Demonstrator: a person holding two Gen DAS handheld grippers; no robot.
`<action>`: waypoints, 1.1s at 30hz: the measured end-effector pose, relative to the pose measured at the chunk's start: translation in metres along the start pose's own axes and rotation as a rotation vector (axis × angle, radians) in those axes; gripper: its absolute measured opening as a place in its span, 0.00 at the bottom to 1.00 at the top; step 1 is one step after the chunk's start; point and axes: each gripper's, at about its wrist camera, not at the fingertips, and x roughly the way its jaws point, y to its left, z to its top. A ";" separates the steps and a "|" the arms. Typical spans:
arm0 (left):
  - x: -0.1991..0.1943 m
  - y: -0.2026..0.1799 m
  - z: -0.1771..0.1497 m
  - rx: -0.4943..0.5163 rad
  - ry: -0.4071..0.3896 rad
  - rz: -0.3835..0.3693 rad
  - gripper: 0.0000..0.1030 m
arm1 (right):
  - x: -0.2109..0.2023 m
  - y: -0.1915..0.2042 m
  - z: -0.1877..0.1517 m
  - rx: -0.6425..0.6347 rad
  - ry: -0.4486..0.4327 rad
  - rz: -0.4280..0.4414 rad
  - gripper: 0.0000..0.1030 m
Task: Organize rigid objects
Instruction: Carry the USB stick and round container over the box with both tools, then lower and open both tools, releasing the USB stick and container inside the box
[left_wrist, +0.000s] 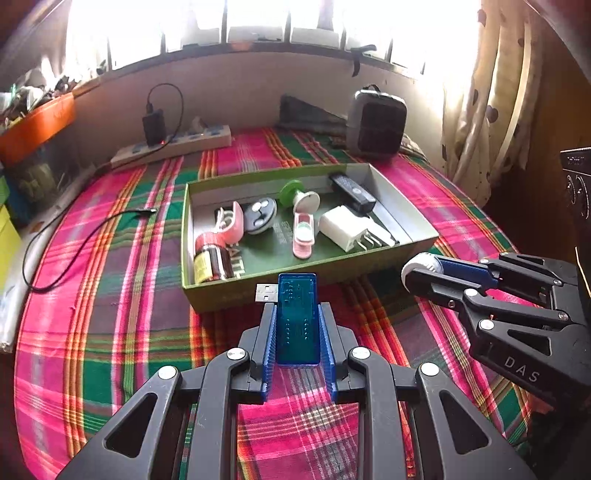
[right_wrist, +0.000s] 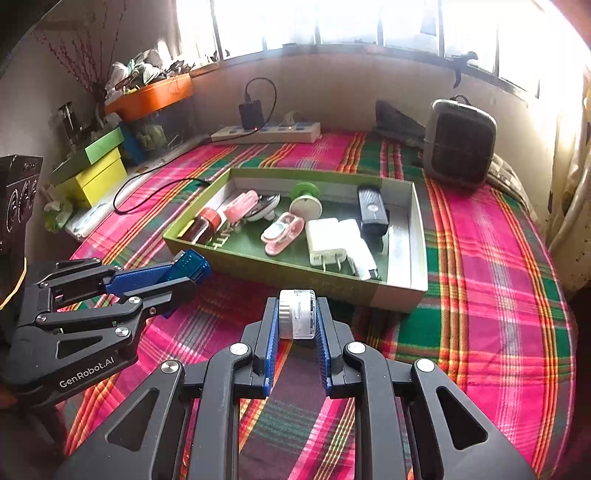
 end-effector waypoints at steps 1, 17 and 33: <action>-0.001 0.001 0.002 -0.002 -0.005 0.000 0.20 | -0.001 0.000 0.002 0.000 -0.004 -0.002 0.19; -0.002 0.012 0.031 0.004 -0.044 0.011 0.20 | -0.002 -0.012 0.030 0.002 -0.043 -0.040 0.19; 0.037 0.034 0.060 -0.020 -0.003 0.002 0.20 | 0.029 -0.049 0.045 0.054 0.013 -0.080 0.19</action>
